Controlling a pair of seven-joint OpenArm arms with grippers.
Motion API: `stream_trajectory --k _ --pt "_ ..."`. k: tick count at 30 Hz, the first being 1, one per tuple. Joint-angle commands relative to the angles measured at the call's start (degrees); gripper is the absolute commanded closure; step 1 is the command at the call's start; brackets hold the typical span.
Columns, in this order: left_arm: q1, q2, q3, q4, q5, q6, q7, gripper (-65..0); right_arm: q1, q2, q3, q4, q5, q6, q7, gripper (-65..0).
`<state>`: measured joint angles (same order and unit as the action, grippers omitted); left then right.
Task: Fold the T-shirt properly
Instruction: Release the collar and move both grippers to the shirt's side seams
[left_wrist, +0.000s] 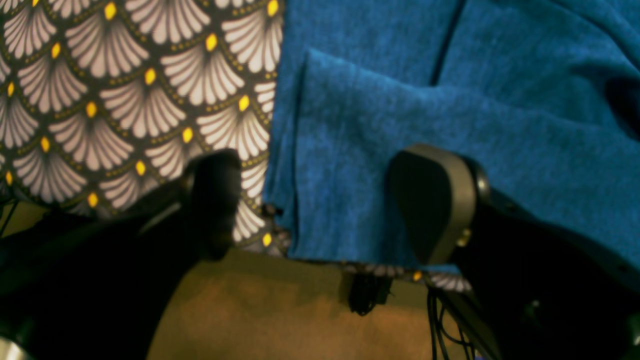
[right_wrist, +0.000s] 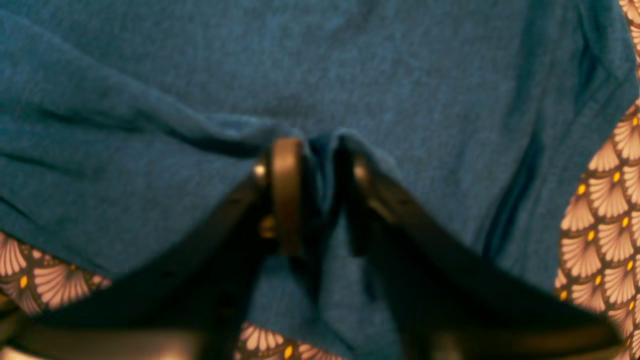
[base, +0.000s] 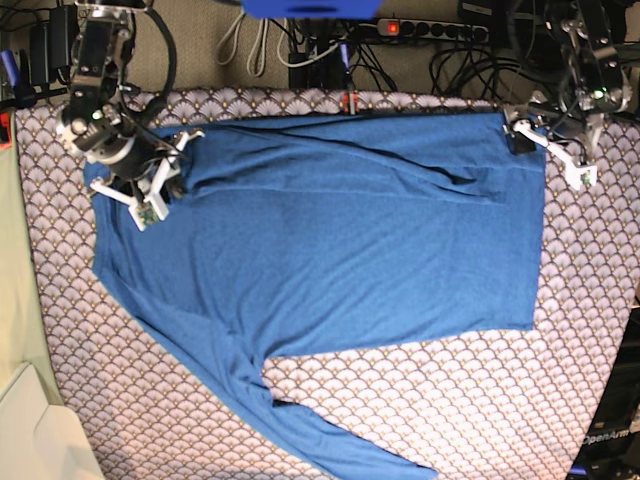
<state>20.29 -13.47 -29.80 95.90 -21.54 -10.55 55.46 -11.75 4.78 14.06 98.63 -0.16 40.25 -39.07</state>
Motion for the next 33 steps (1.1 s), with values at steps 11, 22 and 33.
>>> stream_trajectory --k 11,22,33 --pt "-0.21 -0.72 -2.68 5.69 -0.39 0.04 -0.65 -49.8 -0.34 2.56 1.89 9.55 -0.41 -0.25 1.14 -38.9" --pt "-16.73 -0.90 -6.73 6.48 0.13 0.04 -1.35 -49.9 18.12 2.48 1.45 -2.41 -11.40 -0.25 1.14 -39.1" --pt "-34.84 -5.12 2.94 -17.08 0.22 0.66 -15.07 -50.0 41.51 4.50 1.45 -30.89 -16.41 -0.25 4.04 -39.4"
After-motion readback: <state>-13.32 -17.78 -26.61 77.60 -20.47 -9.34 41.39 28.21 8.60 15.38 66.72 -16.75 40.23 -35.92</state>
